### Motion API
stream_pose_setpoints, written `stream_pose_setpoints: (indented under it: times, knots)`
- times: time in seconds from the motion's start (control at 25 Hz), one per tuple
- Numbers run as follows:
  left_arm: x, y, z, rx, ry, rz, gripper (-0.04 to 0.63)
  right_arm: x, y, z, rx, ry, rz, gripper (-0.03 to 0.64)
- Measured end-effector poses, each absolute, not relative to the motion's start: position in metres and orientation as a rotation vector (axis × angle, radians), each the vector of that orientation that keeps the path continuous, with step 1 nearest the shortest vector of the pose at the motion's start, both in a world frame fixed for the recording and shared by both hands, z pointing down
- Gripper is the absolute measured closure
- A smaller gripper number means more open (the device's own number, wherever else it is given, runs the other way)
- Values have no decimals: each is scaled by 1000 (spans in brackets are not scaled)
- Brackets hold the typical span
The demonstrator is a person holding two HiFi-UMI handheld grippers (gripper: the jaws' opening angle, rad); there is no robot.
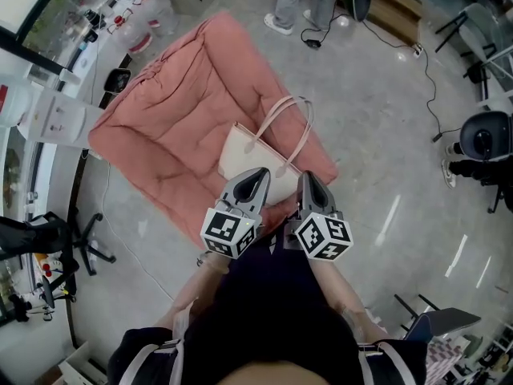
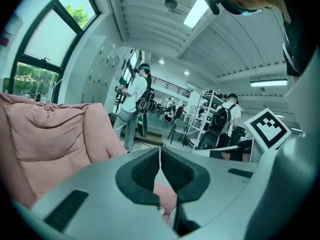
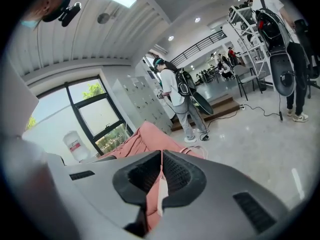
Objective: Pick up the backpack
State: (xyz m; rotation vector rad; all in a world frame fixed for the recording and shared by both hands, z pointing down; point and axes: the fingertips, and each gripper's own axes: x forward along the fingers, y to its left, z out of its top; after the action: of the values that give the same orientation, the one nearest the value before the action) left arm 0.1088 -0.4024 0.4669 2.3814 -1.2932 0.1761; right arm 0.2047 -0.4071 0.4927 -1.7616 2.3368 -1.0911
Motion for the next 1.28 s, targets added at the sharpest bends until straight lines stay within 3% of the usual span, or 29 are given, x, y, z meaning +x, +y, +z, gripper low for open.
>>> stream_pose_setpoints:
  times: [0.8,1.28]
  knots:
    - [180,-528,524,2384,-1243,417,569,295,-510,560,-1805,2171,-1320,584]
    - [204,-595,565,2408,-1188,569,569,303,-578,610,-1801,2275,-1332,583]
